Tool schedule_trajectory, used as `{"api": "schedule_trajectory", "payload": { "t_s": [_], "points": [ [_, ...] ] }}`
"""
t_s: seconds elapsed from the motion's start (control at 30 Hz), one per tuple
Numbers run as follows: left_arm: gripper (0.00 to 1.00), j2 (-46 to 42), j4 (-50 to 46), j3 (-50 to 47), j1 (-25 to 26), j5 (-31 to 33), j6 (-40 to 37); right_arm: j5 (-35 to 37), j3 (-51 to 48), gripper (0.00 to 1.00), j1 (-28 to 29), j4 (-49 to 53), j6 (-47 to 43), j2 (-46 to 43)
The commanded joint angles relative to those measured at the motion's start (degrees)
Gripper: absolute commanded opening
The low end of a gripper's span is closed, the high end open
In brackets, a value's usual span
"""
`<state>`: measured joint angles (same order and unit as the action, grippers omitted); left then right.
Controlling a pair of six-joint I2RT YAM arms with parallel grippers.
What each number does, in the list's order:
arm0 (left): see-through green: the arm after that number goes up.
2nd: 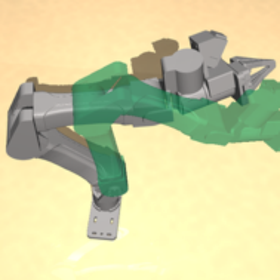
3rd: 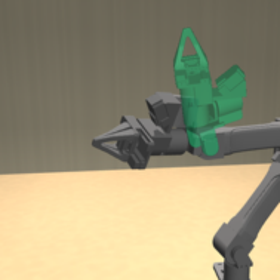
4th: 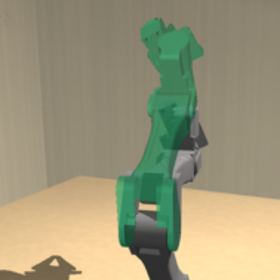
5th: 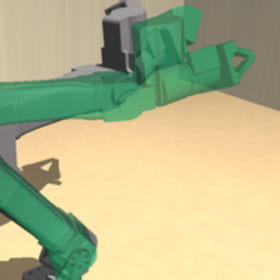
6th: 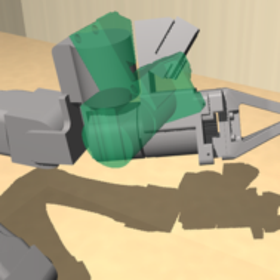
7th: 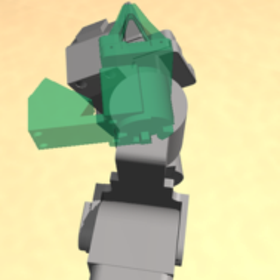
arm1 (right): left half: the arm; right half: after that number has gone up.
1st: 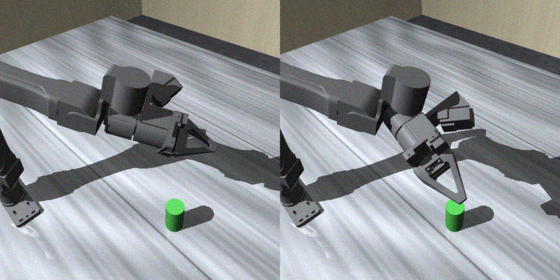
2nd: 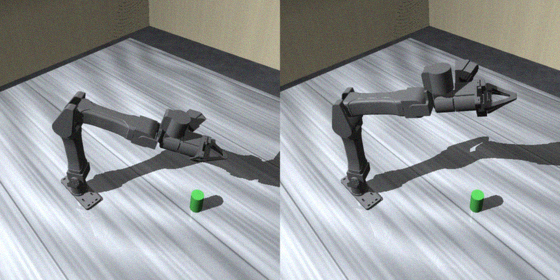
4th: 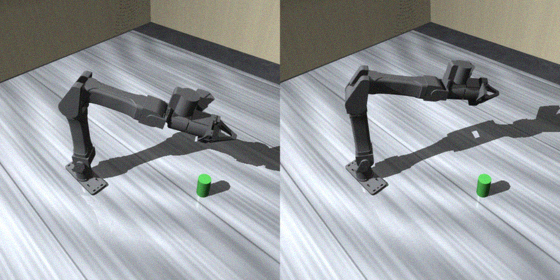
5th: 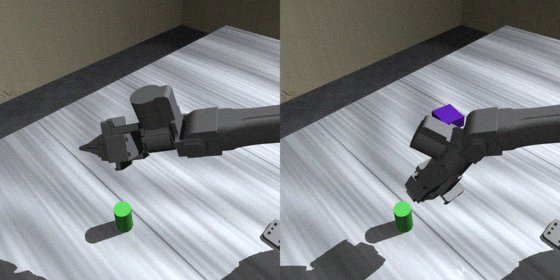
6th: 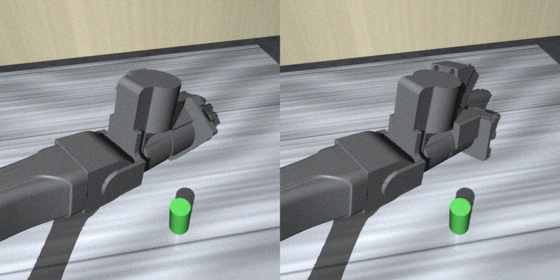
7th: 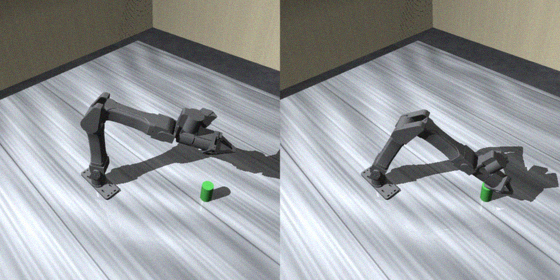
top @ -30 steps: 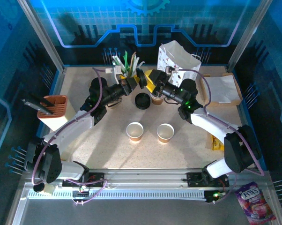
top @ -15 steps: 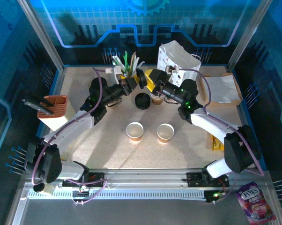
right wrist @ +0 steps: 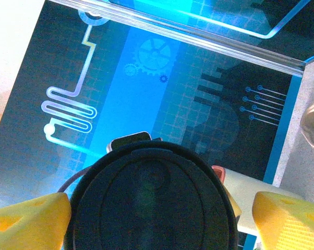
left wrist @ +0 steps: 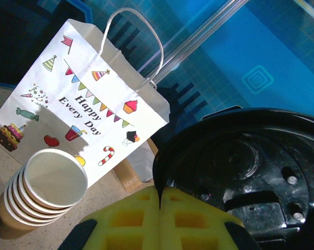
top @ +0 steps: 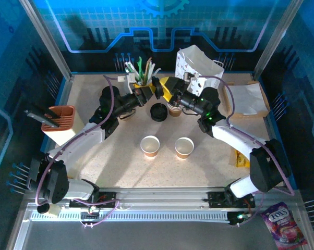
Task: Pack the takeout coffee
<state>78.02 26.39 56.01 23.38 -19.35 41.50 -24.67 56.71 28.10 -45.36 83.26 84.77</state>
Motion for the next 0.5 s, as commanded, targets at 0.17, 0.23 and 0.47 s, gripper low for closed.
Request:
{"api": "schedule_trajectory", "payload": {
  "t_s": [0.17, 0.23, 0.47],
  "points": [
    [0.02, -0.21, -0.71, 0.20, -0.35, -0.06, -1.86, -0.53, 3.15, 0.89, 0.69, 5.83, -5.18, -2.22],
    [0.02, -0.23, -0.73, 0.24, -0.39, -0.07, -1.94, -0.47, 3.54, 0.88, 0.99, 7.83, -6.55, -2.66],
    [0.02, -0.06, -1.08, 0.20, -0.35, 0.02, -2.01, -0.64, 3.36, 0.86, 1.42, 7.08, -6.72, -2.64]
  ]
}}
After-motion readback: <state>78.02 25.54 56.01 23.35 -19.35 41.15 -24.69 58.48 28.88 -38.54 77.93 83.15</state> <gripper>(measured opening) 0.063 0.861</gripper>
